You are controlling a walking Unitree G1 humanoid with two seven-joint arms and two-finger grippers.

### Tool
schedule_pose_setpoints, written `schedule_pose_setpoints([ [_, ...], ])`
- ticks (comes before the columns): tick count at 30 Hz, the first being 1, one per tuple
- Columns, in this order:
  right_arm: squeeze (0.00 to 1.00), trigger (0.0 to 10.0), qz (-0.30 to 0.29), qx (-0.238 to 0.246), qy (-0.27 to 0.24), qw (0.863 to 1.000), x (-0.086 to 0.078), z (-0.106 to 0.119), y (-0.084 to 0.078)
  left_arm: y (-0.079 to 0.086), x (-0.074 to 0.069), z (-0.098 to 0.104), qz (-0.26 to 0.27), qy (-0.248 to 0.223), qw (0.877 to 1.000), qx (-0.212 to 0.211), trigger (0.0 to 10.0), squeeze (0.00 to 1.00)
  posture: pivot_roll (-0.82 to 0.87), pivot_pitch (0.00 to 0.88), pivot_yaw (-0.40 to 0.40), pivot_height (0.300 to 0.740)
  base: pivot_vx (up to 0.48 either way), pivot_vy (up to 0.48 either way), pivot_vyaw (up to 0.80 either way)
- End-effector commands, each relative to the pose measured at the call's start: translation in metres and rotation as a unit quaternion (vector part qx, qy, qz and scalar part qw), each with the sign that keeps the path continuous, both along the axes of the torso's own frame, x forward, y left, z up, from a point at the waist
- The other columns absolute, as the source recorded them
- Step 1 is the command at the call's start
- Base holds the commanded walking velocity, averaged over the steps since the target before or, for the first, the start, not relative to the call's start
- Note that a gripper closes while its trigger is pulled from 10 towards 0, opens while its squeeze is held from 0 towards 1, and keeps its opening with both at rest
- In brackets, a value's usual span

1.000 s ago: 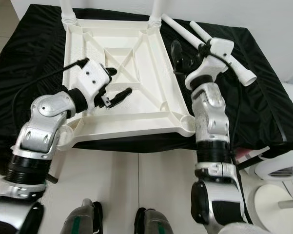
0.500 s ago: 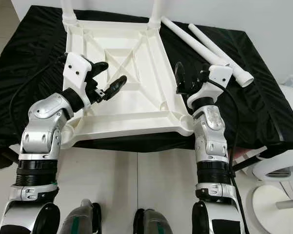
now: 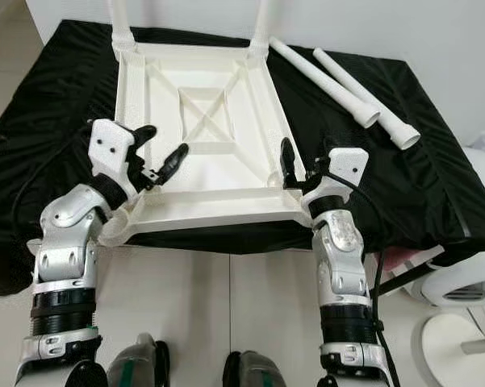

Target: Building children table

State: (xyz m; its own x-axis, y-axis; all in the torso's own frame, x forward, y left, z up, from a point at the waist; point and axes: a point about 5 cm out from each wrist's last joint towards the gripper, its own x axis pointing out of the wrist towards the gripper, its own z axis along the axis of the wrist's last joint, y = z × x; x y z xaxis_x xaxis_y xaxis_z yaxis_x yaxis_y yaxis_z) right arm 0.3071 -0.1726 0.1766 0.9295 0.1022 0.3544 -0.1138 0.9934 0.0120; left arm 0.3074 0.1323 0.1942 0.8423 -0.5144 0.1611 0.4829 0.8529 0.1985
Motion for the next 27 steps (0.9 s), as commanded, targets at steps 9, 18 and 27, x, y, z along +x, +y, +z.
schedule_pose_setpoints([
  [9,0.00,10.0,0.015,-0.006,-0.014,1.000,0.001,0.003,0.010,0.026,-0.003,0.003,0.272,-0.030,0.959,-0.074,10.0,0.00,0.04,0.003,-0.125,0.740,0.000,0.000,0.00],
  [18,0.00,10.0,0.035,-0.028,-0.015,0.999,0.004,0.002,0.015,0.029,-0.007,-0.005,0.276,-0.058,0.957,-0.060,10.0,0.00,0.09,0.010,-0.132,0.740,0.000,0.000,0.00],
  [27,0.00,10.0,0.029,-0.030,-0.018,0.999,0.007,0.000,0.018,0.033,-0.002,-0.001,0.293,-0.049,0.954,-0.043,10.0,0.00,0.11,0.019,-0.112,0.740,0.000,0.000,0.00],
])
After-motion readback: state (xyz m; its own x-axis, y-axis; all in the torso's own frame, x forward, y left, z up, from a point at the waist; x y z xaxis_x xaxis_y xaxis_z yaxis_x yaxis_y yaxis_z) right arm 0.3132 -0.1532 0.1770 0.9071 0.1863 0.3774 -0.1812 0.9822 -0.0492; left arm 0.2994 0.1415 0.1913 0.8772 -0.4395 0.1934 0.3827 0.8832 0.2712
